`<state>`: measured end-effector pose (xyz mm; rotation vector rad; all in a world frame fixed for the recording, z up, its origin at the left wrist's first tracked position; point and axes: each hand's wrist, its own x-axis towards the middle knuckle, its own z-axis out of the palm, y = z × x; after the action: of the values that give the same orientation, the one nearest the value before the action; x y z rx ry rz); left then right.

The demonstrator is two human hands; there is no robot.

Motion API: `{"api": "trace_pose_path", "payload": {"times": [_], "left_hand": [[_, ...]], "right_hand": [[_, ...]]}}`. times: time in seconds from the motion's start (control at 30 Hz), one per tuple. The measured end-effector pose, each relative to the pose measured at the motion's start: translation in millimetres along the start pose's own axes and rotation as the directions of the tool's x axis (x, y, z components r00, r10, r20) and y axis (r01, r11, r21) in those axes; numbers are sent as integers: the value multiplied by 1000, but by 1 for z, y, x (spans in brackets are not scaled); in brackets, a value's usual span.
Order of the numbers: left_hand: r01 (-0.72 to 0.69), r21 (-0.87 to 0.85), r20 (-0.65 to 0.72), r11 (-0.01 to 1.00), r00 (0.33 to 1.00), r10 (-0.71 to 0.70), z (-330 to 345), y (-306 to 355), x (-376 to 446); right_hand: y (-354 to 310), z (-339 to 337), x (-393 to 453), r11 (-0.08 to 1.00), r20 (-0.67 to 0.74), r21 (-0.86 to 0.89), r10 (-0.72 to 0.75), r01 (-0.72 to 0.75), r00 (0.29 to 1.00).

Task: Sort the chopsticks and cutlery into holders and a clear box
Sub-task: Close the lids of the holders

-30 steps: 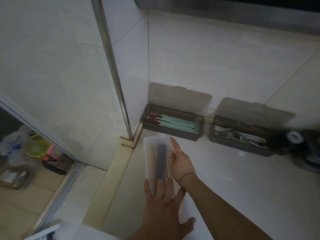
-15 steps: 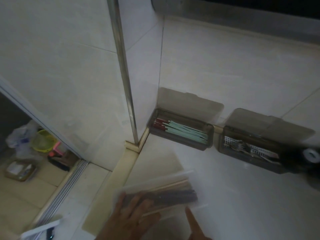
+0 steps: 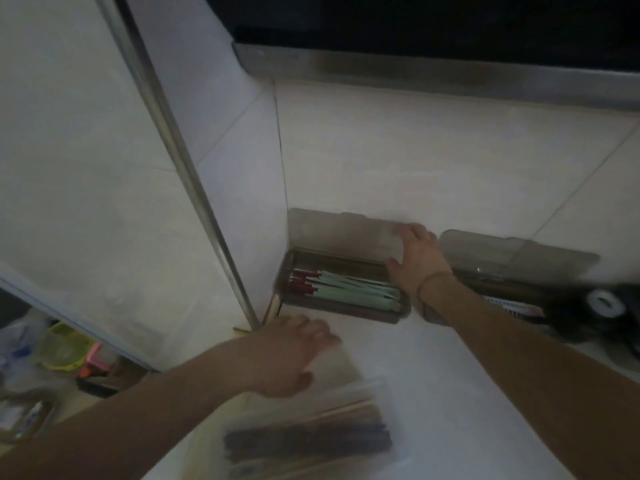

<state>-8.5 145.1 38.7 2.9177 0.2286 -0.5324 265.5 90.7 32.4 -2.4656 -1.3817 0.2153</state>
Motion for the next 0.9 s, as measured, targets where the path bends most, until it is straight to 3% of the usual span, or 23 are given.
{"api": "trace_pose_path", "payload": {"times": [0.13, 0.23, 0.3, 0.4, 0.47, 0.5, 0.6, 0.7, 0.77, 0.9], "left_hand": [[121, -111, -80, 986, 988, -130, -4, -36, 31], [212, -242, -67, 947, 970, -235, 3, -55, 45], [257, -333, -124, 907, 942, -313, 7, -59, 50], [269, -424, -400, 865, 801, -445, 2, -56, 52], [210, -428, -594, 879, 668, -449, -4, -54, 52], [192, -411, -643, 891, 632, -432, -4, -54, 52], [249, -286, -601, 925, 706, -375, 7, -55, 55], [315, -193, -454, 929, 811, -369, 22, -53, 62], [331, -176, -393, 927, 840, -375, 31, -50, 67], [370, -153, -290, 917, 870, -399, 42, -42, 76]], "right_hand": [[-1, -3, 26, 981, -8, -192, -43, 40, 999], [-9, 4, 24, 921, -76, -387, 21, -49, 997], [-13, 4, 23, 898, -123, -429, 47, -96, 991], [-13, 1, 20, 899, -133, -434, -5, -53, 991], [-9, 8, 6, 900, -124, -422, -176, 109, 977], [-5, 15, -5, 883, -114, -414, -289, 219, 950], [12, 43, -39, 807, -59, -428, -474, 407, 879], [22, 60, -51, 836, -21, -423, -395, 350, 918], [26, 64, -56, 866, 1, -391, -337, 310, 942], [50, 45, -61, 892, -73, -292, -379, 344, 922]]}}
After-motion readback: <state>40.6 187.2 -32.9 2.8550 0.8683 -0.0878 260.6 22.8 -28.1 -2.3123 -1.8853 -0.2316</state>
